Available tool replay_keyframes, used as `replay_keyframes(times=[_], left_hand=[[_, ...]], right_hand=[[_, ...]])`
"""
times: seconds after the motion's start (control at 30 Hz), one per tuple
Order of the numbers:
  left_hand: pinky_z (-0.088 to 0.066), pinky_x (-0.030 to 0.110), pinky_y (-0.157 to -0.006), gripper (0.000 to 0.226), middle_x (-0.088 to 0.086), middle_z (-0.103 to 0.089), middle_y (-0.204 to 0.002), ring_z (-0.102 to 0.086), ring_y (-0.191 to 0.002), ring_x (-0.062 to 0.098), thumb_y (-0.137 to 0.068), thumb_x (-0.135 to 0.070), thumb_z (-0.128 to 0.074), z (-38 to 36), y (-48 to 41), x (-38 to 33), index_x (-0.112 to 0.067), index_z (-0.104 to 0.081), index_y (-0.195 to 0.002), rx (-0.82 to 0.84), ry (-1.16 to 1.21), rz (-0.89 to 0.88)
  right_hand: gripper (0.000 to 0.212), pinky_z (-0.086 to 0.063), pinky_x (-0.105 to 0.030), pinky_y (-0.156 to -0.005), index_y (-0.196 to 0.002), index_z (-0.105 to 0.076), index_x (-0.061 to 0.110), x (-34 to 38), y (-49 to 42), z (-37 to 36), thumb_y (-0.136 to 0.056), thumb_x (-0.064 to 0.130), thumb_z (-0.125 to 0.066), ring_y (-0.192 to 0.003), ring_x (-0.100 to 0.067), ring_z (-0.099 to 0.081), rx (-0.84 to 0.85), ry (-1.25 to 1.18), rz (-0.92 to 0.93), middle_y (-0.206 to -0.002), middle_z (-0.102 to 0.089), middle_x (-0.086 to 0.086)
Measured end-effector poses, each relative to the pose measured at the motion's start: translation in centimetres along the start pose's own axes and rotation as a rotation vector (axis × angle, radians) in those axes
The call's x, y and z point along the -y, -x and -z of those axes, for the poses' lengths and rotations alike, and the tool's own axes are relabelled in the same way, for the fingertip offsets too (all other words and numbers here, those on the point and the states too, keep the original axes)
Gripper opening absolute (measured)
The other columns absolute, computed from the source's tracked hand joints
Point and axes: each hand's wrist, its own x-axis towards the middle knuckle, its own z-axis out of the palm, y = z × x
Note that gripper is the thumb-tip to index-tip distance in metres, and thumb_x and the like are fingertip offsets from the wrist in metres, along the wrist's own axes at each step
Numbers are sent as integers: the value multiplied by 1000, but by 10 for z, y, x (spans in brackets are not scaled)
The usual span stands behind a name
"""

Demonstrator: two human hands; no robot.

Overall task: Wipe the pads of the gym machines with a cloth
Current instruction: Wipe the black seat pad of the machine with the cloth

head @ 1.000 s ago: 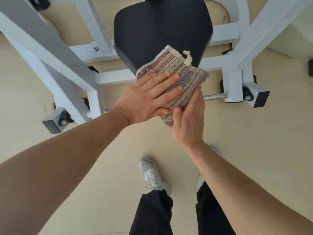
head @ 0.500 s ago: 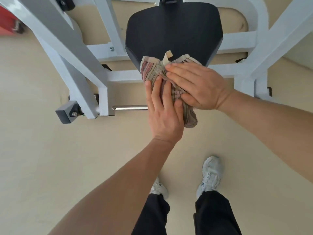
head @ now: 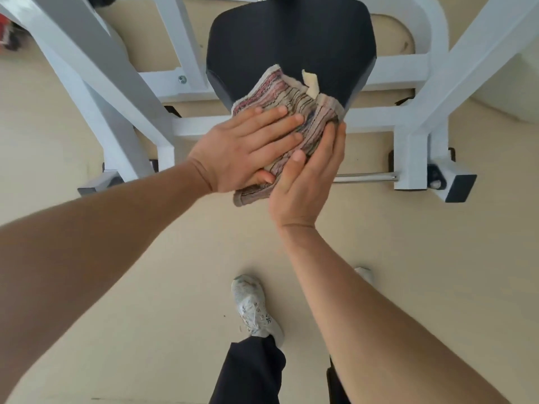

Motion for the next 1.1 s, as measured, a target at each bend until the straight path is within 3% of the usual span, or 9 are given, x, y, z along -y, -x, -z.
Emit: replay_keyframes(times=[0.17, 0.27, 0.37, 0.53, 0.63, 0.8, 0.93, 1.03, 1.1], left_hand=[[-31, 57, -116, 59, 20, -49, -149, -37, -143, 44, -105, -40, -24, -13, -18, -80, -3, -56, -139, -259, 200, 631], [-29, 56, -117, 54, 22, -52, -143, -36, -141, 48, -105, -34, -27, -19, -53, -127, -4, -60, -135, -383, 247, 981], [-37, 58, -111, 57, 24, -57, -138, -42, -137, 47, -105, -41, -26, -21, -37, -110, -8, -60, -136, -359, 156, 796], [-41, 56, -110, 65, 29, -49, -145, -42, -141, 44, -100, -53, -24, -21, 1, -61, -9, -38, -145, -212, 71, 396], [-44, 51, -111, 70, 33, -25, -158, -25, -149, 46, -101, -49, -38, -13, -3, -83, -5, -21, -153, -157, 203, 678], [-50, 48, -102, 100, 11, 13, -168, -37, -143, 36, -100, -39, -58, 24, -31, -140, -17, 20, -157, -4, 643, 1219], [-53, 41, -96, 57, 8, -63, -132, -63, -114, 29, -98, -36, -49, 70, -47, -152, -26, -30, -152, -133, 1060, 1486], [-53, 23, -74, 35, 4, -68, -95, -68, -97, 30, -91, -2, -54, 108, -38, -161, -11, -57, -125, 56, 950, 1374], [-48, 18, -69, 28, -3, -67, -88, -67, -91, 25, -87, -6, -54, 140, -30, -164, -14, -63, -113, 119, 944, 1343]], right_hand=[[65, -27, -60, -118, -135, -52, -13, -63, -65, 32, -104, 35, -19, -143, -53, -31, 336, 232, 725, -147, -43, -35], [72, -29, -55, -118, -138, -52, -8, -73, -119, 34, -104, 42, -13, -143, -44, -37, 444, 303, 856, -148, -47, -28], [74, -21, -50, -123, -147, -42, -4, -71, -102, 27, -104, 47, -8, -150, -39, -27, 386, 205, 610, -157, -36, -24], [62, -32, -47, -119, -156, -24, 5, -24, -11, 2, -105, 40, -22, -148, -25, -33, 121, -410, -231, -161, -32, -15], [55, -47, -44, -108, -150, -35, 12, 11, -1, 1, -103, 40, -26, -132, -18, -51, 3, -582, -493, -145, -49, -6], [45, -45, -31, -107, -147, -27, 20, 25, -9, 35, -104, 26, -38, -130, -19, -48, 302, -606, -733, -144, -44, -3], [54, -46, -43, -110, -144, -41, 15, 51, -10, 65, -92, 29, -52, -123, -25, -58, 542, -521, -959, -136, -59, -7], [33, -48, -42, -105, -118, -65, 12, 81, -4, 93, -95, 33, -53, -110, -26, -65, 705, -453, -1044, -107, -71, -7], [28, -50, -41, -101, -104, -69, 12, 100, 0, 113, -97, 34, -53, -104, -26, -67, 769, -442, -1072, -94, -71, -6]])
